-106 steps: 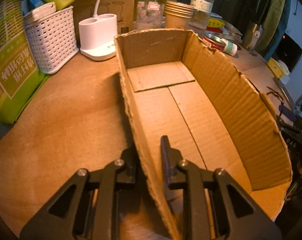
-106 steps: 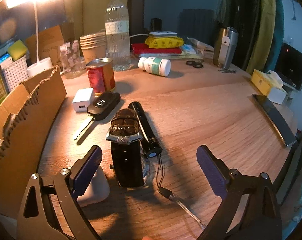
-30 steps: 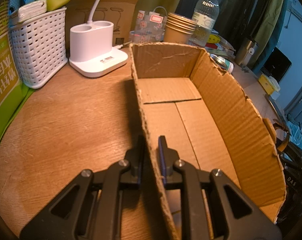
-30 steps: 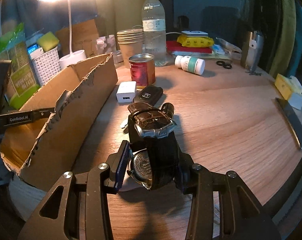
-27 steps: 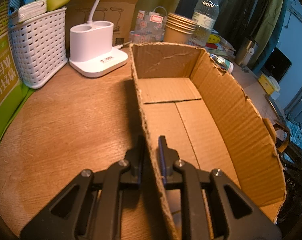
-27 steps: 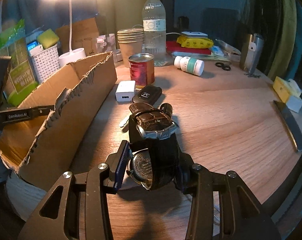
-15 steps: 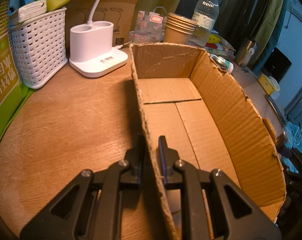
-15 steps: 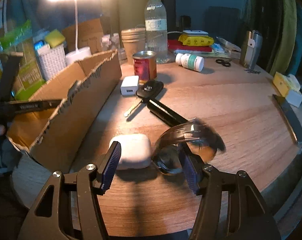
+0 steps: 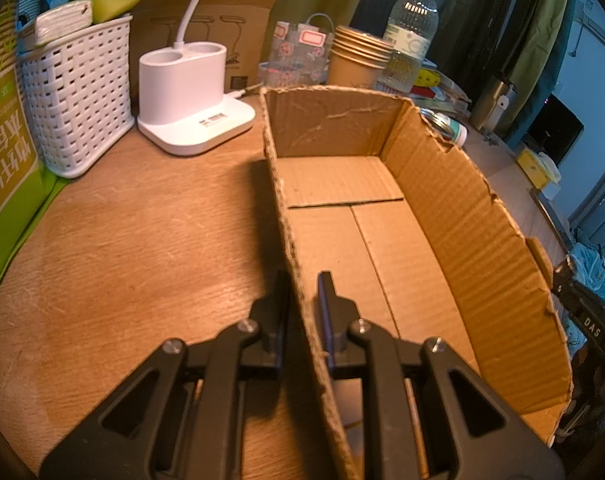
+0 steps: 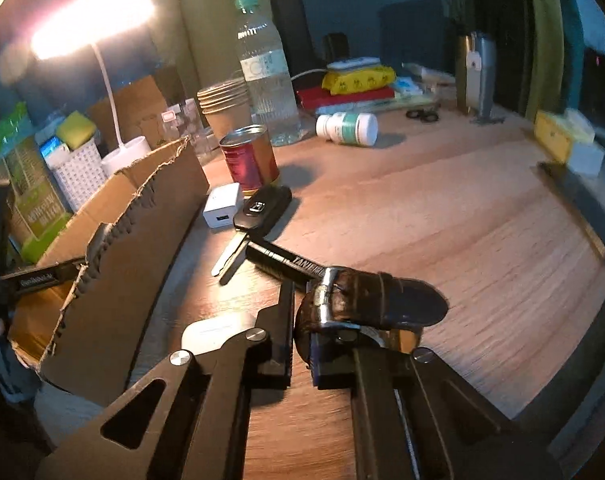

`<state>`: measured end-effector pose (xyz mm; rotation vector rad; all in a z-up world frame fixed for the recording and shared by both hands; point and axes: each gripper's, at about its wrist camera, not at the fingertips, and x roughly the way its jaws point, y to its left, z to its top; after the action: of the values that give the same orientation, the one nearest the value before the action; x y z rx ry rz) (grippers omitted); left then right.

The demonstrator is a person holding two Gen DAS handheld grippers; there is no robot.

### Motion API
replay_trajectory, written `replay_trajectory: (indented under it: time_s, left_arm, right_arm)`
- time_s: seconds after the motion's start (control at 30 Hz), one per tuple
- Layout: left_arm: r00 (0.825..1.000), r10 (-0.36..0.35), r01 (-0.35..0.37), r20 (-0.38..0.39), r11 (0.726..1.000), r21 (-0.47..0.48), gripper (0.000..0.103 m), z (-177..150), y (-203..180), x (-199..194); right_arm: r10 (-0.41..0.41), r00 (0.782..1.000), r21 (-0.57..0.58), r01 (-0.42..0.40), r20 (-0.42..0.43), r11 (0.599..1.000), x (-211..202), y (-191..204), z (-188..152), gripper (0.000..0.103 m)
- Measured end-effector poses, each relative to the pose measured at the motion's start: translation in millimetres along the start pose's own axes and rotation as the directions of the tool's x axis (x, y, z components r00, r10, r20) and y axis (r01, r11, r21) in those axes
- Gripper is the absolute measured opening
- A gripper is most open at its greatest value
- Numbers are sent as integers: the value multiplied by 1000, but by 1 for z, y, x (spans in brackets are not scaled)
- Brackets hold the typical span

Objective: Organize rigid objects
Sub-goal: 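Carry the watch over the box and open the right tool inside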

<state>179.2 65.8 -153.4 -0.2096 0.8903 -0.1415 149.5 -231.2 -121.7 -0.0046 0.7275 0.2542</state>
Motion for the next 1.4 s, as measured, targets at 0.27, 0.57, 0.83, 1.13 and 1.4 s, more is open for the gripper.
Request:
replay_trajectory:
  time_s: [0.27, 0.57, 0.83, 1.13, 1.4]
  left_arm:
    - [1000, 0, 0, 0, 1000, 0, 15, 0, 0, 0]
    - [1000, 0, 0, 1, 1000, 1, 15, 0, 0, 0]
    - [1000, -1, 1, 1, 1000, 1, 15, 0, 1, 0]
    - [1000, 0, 0, 1, 1000, 1, 15, 0, 1, 1]
    - [1000, -2, 2, 3, 1000, 5, 15, 2, 0, 0]
  right_arm:
    - [61, 995, -102, -53, 73, 993, -31, 36, 26, 7]
    - [262, 961, -293, -226, 89, 929, -49, 123, 45, 7]
    - [320, 947, -364, -305, -19, 880, -27, 160, 30, 7]
    - [269, 941, -382, -331, -206, 863, 1, 166, 11, 21]
    - [181, 946, -494, -297, -270, 817, -4, 171, 4, 55]
